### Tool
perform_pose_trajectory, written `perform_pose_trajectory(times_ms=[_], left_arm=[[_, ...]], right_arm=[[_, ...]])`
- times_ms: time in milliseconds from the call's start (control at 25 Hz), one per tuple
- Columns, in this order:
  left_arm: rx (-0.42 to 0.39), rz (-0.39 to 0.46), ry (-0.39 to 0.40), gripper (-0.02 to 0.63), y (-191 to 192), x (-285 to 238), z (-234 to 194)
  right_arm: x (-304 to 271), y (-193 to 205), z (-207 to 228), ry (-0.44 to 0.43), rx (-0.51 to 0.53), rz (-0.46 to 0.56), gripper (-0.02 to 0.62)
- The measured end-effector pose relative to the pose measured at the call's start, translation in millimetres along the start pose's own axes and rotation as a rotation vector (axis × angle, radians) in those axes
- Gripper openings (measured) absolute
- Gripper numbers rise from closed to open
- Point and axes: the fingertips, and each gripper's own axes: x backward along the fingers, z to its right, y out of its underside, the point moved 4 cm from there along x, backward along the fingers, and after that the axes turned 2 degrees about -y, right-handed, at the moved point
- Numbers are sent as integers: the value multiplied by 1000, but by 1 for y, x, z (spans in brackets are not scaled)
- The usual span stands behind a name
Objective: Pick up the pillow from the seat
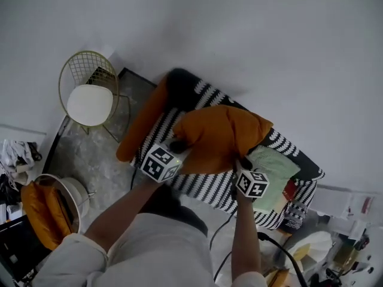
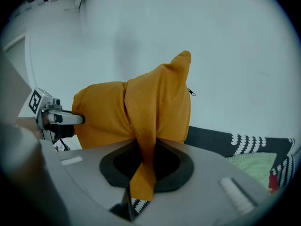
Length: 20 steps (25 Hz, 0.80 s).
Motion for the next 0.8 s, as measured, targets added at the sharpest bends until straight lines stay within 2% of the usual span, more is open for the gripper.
perform_pose_trajectory(times_ms=[320,480,800], left_arm=[[-72,66,3,18,-13,12,66],[-102,105,4,18,-13,38,92],[-182,166,13,17,-6,93,176]], right_arm=[[71,11,8,-15,-2,98,48],[107,23,-10,-29,7,139,44],[201,49,-37,-39,34,232,41]])
